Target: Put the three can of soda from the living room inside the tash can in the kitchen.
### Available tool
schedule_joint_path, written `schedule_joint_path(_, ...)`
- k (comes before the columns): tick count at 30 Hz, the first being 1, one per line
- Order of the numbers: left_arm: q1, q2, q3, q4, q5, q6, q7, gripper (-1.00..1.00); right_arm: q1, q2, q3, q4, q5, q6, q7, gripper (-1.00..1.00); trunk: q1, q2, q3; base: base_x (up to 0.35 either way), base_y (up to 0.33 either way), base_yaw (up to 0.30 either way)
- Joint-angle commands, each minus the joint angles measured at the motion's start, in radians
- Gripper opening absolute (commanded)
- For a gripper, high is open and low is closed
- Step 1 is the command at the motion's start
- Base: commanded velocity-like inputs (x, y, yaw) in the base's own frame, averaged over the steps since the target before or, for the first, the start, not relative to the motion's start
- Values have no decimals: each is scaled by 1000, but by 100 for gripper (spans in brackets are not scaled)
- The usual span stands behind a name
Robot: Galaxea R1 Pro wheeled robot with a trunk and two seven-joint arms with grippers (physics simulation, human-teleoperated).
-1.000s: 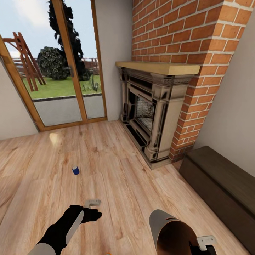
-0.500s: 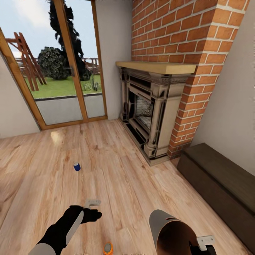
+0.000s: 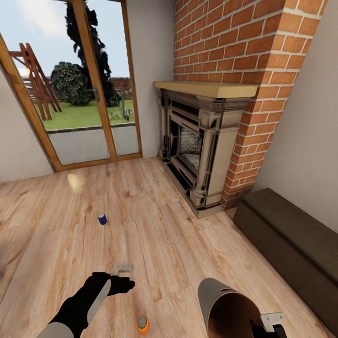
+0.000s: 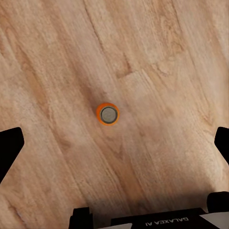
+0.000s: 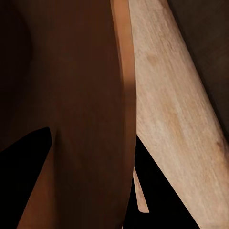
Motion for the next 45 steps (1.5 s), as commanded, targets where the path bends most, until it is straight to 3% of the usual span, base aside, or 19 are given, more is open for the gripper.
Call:
schedule_joint_path(1,0,0,0,0,0,0,0,100,0,0,-2,-2,3,0,0,-100,0,0,0,-6,-1,0)
schedule_joint_path(31,0,-1,0,7,1,-24,0,100,0,0,-5,-3,-11,0,4,-100,0,0,0,-1,0,0)
schedule_joint_path(45,0,-1,-1,7,0,-24,-1,100,0,0,-3,-2,-10,1,4,-100,54,-98,-44,0,0,0)
